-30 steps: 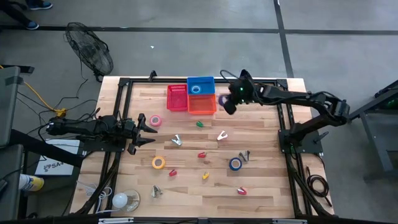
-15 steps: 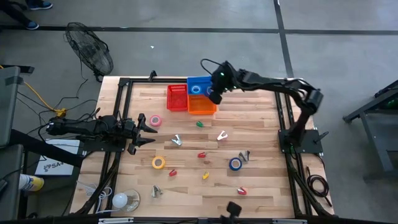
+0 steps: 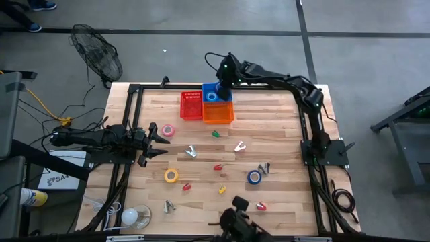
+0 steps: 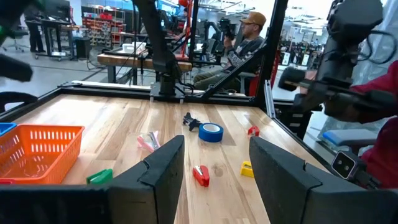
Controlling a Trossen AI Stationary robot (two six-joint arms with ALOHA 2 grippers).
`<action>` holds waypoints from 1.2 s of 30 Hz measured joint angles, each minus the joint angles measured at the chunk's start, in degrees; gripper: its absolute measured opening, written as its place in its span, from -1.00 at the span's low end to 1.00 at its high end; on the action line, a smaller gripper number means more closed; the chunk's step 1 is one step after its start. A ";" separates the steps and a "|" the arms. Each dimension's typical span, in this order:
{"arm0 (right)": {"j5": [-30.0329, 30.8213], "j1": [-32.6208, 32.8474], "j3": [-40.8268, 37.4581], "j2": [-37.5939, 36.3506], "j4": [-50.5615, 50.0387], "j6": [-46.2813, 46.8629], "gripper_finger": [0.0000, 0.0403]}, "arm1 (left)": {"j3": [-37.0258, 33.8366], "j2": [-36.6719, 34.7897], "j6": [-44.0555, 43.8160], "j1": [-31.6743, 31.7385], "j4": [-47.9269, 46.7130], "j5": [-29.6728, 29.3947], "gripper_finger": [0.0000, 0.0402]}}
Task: Pick and place Stapler, Stapler remover, tape
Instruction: Put the purple tape into the blue bin
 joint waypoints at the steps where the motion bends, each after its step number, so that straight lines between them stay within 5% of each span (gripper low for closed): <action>1: 0.11 -0.31 0.67 0.69 -0.29 1.45 -0.80 | -0.01 0.00 -0.01 0.00 0.00 0.00 -0.11; 7: -0.34 -1.72 1.50 3.10 -0.75 9.73 -0.80 | -0.01 0.00 0.02 0.00 0.00 0.00 -0.11; 36: -1.95 -1.50 1.19 4.84 -6.78 8.18 -0.66 | 0.00 0.01 0.01 0.00 0.00 0.00 -0.11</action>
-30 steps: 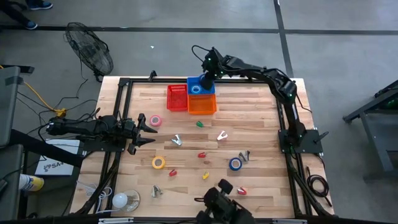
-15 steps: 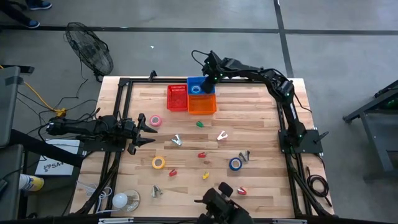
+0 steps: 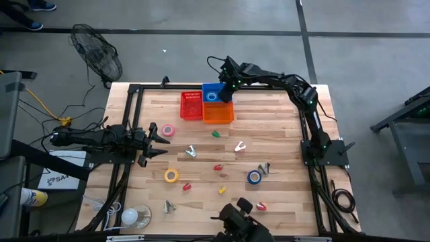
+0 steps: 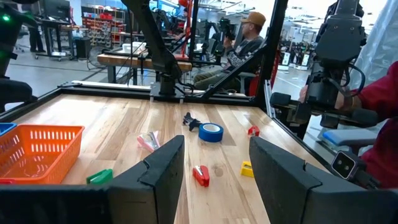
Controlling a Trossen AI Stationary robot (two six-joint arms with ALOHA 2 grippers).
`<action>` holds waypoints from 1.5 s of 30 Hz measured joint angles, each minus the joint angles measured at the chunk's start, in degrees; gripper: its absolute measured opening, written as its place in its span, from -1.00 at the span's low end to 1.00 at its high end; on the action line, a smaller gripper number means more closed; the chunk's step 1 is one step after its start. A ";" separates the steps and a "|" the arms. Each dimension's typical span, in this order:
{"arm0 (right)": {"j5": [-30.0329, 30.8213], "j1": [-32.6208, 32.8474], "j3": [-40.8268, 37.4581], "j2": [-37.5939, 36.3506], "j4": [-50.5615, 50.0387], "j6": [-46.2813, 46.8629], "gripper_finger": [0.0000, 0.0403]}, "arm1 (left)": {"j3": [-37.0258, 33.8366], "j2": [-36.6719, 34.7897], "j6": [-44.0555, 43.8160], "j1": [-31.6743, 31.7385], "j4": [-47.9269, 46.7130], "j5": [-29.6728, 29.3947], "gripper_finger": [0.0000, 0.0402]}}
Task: Pick and place Stapler, Stapler remover, tape
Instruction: Put the purple tape into the blue bin, then put the blue tape into the blue bin
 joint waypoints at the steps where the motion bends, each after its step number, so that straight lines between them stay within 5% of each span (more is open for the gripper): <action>1: 0.00 0.00 0.00 -0.01 -0.06 0.00 -0.65 | -0.01 0.00 0.01 0.00 0.00 0.00 -0.11; 24: 1.64 0.02 1.66 -0.03 -3.53 0.01 -0.43 | -0.01 0.01 0.01 0.00 0.00 0.00 -0.11; 45: 2.74 0.77 10.23 -0.17 -37.89 1.03 -0.43 | -0.01 0.00 0.01 0.00 0.00 0.00 -0.11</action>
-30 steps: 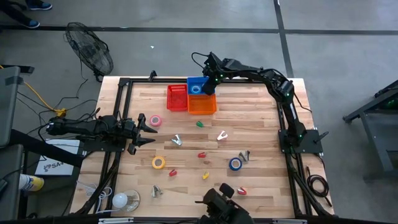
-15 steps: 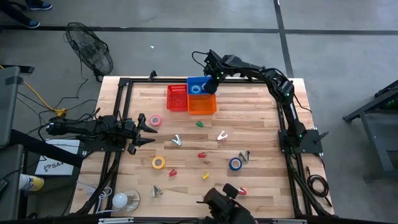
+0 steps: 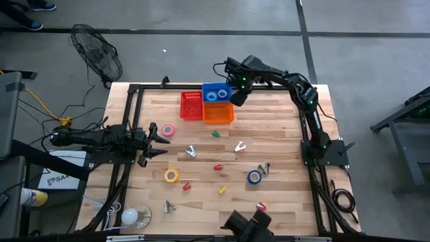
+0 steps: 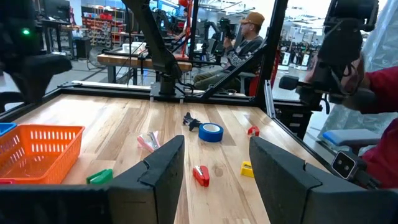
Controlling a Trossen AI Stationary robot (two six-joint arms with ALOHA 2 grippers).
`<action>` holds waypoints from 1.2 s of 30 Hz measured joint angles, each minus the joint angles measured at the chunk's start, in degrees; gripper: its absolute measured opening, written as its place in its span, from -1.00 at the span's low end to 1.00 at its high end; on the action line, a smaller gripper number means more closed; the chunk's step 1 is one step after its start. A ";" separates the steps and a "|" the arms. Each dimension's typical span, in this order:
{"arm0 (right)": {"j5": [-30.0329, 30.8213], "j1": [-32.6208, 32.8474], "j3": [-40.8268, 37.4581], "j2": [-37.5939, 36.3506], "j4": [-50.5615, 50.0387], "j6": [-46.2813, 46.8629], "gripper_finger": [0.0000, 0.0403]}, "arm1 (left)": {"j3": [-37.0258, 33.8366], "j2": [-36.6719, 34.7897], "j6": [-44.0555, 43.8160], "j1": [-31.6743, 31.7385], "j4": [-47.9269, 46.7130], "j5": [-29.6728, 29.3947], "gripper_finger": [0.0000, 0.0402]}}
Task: Pick and place Stapler, Stapler remover, tape
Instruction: Put the blue tape into the blue bin
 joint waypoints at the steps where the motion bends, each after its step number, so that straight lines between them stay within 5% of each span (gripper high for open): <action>1: 0.77 0.39 0.00 -0.23 -0.84 0.46 -0.43 | 0.00 -0.01 -0.02 0.00 0.00 0.00 -0.11; 14: 12.50 10.04 0.02 -1.23 -9.37 6.12 -0.43 | 0.00 0.00 0.00 0.00 0.00 0.00 -0.11; 22: 12.97 16.46 -1.37 -1.64 -10.16 9.62 -0.43 | 0.00 0.00 -0.02 0.00 0.00 0.00 -0.11; 36: 10.49 28.45 -39.54 -26.01 12.66 18.43 -0.43 | 0.02 0.01 -0.02 0.00 0.00 0.00 -0.11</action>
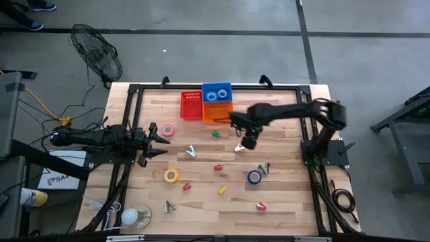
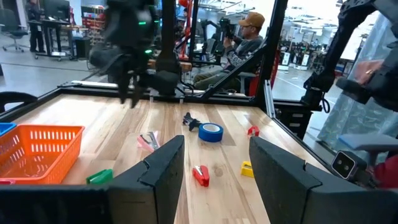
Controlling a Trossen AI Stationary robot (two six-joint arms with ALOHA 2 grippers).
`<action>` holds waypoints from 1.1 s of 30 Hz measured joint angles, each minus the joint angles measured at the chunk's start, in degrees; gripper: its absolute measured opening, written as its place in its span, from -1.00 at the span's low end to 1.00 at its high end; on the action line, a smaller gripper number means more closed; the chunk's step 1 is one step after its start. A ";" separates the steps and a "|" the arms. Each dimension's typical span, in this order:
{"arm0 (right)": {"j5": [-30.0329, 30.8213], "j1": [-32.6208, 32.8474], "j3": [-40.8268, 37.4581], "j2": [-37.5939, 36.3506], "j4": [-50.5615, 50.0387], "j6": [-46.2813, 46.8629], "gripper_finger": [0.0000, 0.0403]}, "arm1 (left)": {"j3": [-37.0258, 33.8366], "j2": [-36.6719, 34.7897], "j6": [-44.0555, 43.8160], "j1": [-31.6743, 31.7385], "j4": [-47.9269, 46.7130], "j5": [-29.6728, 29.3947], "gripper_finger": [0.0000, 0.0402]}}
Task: Pick and place Stapler, Stapler remover, tape
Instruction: Put the blue tape into the blue bin
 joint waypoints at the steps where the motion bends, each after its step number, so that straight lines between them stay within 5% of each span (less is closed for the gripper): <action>1: -0.53 0.94 -2.13 -1.96 1.00 0.34 -0.43 | -0.02 -0.01 0.00 0.00 0.00 0.00 -0.11; 12: -7.75 13.86 -17.40 -14.58 9.55 3.00 -0.43 | -0.02 -0.01 0.02 0.00 0.00 0.00 -0.11; 21: -9.42 23.21 -19.86 -14.89 17.58 -4.59 -0.43 | -0.02 0.01 0.01 0.00 0.00 0.00 -0.11; 33: -9.39 26.81 -19.78 -10.81 24.84 -9.05 -0.43 | -0.02 -0.01 0.02 0.00 0.00 0.00 -0.11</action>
